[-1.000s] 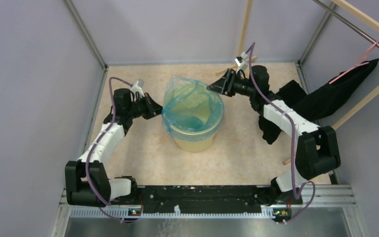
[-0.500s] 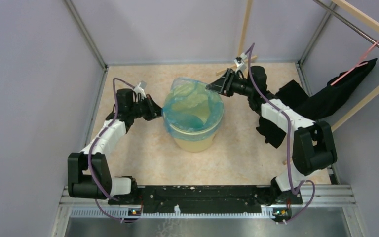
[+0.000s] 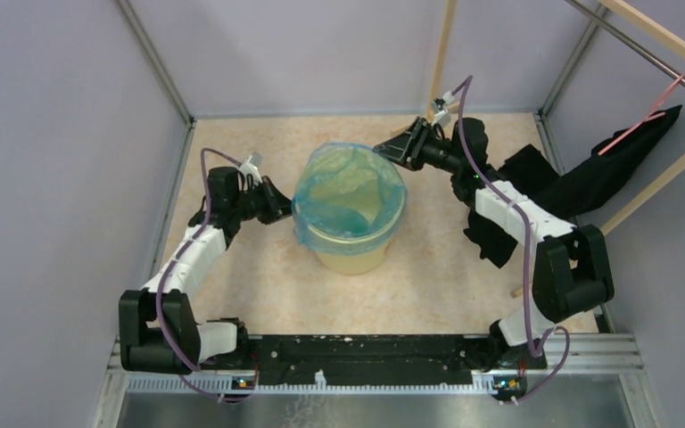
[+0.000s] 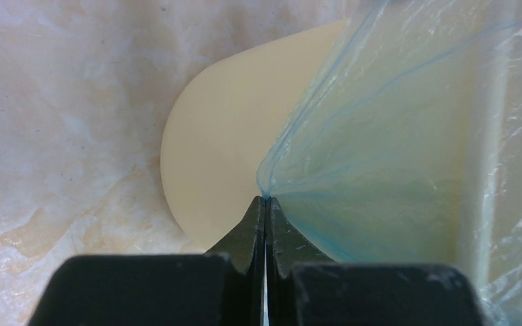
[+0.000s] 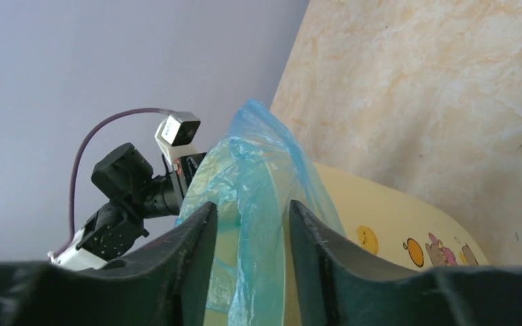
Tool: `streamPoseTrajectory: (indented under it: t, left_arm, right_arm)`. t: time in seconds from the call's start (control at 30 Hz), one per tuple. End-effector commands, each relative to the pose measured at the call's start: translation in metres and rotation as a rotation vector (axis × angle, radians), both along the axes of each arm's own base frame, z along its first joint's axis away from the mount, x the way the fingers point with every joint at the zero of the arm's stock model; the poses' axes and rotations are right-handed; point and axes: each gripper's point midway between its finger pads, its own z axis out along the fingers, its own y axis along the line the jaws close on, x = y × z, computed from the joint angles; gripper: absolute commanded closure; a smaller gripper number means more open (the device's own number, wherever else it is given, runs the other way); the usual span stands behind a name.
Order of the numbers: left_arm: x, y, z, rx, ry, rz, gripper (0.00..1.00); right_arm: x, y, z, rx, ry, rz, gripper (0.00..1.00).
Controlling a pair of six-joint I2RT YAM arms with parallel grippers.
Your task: Put the trash bags into the trash bin
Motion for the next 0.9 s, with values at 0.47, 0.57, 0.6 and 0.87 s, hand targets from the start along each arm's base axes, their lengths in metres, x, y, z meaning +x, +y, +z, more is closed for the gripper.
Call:
streamPoseTrajectory:
  t: [0.47, 0.57, 0.6, 0.87]
  left_arm:
    - [0.0, -0.006, 0.017, -0.005, -0.053, -0.011, 1.0]
    - [0.0, -0.007, 0.025, -0.01, -0.069, -0.016, 1.0]
    - [0.0, -0.007, 0.028, -0.009, -0.074, -0.015, 1.0]
    - [0.003, 0.0, 0.054, 0.027, -0.134, 0.019, 1.0]
  right_arm:
    - [0.033, -0.012, -0.035, -0.064, 0.026, -0.134, 1.0]
    - [0.03, -0.013, -0.039, -0.049, 0.035, -0.119, 1.0]
    - [0.027, -0.012, -0.037, -0.036, 0.035, -0.106, 1.0]
    - [0.009, -0.015, 0.037, 0.026, -0.085, -0.088, 0.99]
